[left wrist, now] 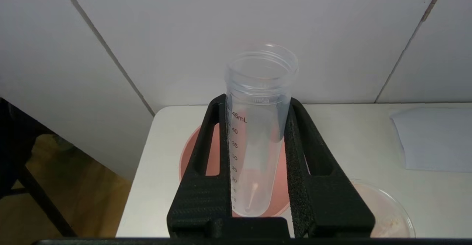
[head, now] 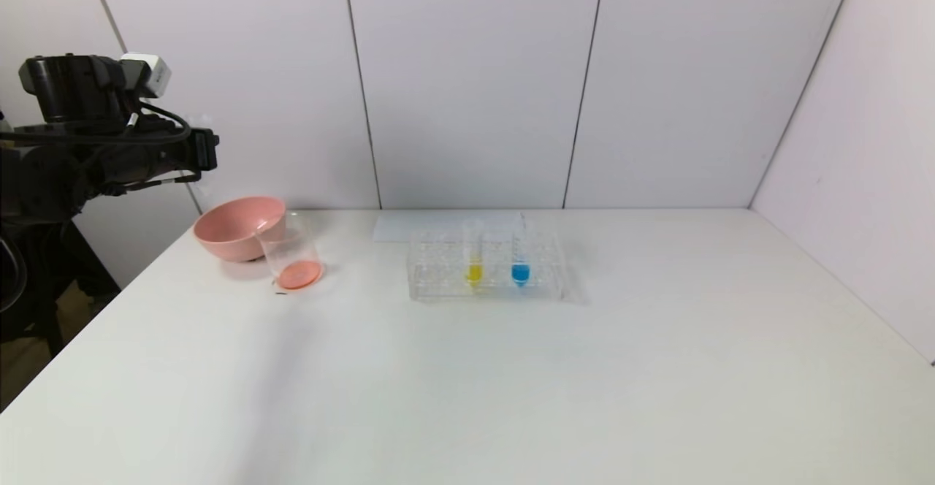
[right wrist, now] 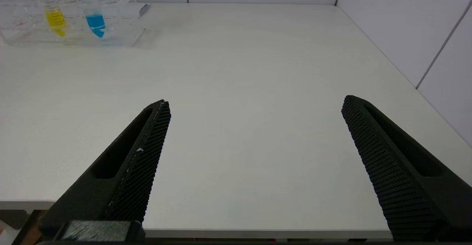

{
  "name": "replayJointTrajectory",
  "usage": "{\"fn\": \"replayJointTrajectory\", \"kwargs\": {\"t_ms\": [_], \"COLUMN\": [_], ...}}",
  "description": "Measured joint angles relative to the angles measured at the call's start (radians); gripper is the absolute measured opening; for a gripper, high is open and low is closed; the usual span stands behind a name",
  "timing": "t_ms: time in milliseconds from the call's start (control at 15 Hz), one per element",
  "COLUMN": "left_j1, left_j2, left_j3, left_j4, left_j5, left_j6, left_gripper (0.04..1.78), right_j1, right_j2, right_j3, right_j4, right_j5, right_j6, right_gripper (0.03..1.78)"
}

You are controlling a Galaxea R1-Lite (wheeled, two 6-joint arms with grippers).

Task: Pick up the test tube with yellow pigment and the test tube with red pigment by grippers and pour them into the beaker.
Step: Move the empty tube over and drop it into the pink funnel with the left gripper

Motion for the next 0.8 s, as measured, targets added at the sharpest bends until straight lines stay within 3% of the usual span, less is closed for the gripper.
{"fn": "replayJointTrajectory", "kwargs": {"t_ms": [800], "left_j1": [-0.014], "left_j2": [0.117], "left_j3": [-0.068], "left_j4": [-0.002], "left_j5": [-0.005], "left_j6": [-0.096], "left_gripper": [0.44], "right_j1": [0.0], "right_j2": [0.0], "right_j3": [0.0], "right_j4": [0.0], "right_j5": [0.0], "right_j6": [0.0], "right_gripper": [1.7]}}
